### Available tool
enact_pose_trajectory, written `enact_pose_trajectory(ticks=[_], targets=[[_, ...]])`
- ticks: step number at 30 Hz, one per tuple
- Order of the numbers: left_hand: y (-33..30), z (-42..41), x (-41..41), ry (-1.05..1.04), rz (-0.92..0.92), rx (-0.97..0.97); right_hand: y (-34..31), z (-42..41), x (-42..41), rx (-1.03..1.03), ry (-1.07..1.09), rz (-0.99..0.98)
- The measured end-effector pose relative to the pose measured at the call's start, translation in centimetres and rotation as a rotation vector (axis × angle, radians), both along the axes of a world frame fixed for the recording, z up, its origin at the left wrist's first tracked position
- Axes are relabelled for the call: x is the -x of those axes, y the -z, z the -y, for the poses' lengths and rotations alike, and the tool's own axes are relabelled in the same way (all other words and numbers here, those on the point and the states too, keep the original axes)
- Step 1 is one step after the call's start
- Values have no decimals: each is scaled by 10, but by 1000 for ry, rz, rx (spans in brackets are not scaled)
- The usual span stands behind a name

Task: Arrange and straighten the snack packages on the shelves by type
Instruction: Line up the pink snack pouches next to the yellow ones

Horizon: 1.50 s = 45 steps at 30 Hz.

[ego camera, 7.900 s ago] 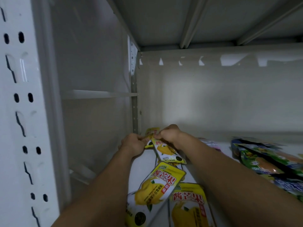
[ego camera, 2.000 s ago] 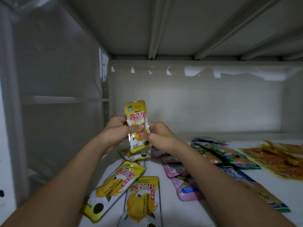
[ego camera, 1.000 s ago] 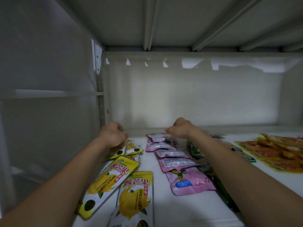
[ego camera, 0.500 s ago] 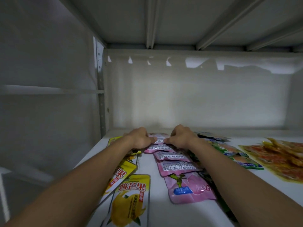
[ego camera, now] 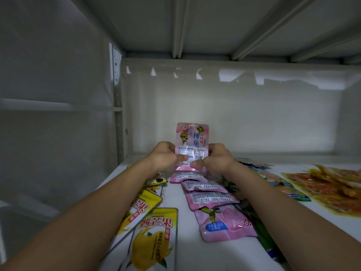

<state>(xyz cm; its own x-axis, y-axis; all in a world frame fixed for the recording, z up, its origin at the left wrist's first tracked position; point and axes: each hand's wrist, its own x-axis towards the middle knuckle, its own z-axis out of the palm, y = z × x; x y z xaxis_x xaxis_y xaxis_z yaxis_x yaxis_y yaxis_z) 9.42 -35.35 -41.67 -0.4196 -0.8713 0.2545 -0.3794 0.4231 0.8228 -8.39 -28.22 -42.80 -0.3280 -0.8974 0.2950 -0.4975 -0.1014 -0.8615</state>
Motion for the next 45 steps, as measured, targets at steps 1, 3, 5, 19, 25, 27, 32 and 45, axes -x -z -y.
enact_pose_trajectory(ticks=[1, 3, 5, 19, 25, 27, 32, 45], targets=[[-2, -3, -3, 21, -29, -4, -1, -2, -1, 21, -53, 44], [-6, -9, -9, 59, -98, -18, -4, -6, -3, 58, -142, 96], [-10, -15, -16, 88, -138, -18, -8, -8, -6, 78, -199, 99], [-28, -27, -52, 177, -266, -61, -29, -27, -29, 185, -291, 162], [-31, -33, -53, 193, -244, -40, -32, -31, -30, 184, -287, 149], [-32, -33, -52, 192, -229, -34, -33, -32, -32, 209, -287, 146], [-33, -28, -56, 183, -157, -18, -29, -32, -34, 204, -285, 104], [-39, -37, -54, 254, -364, -113, -27, -35, -41, 153, -297, 29]])
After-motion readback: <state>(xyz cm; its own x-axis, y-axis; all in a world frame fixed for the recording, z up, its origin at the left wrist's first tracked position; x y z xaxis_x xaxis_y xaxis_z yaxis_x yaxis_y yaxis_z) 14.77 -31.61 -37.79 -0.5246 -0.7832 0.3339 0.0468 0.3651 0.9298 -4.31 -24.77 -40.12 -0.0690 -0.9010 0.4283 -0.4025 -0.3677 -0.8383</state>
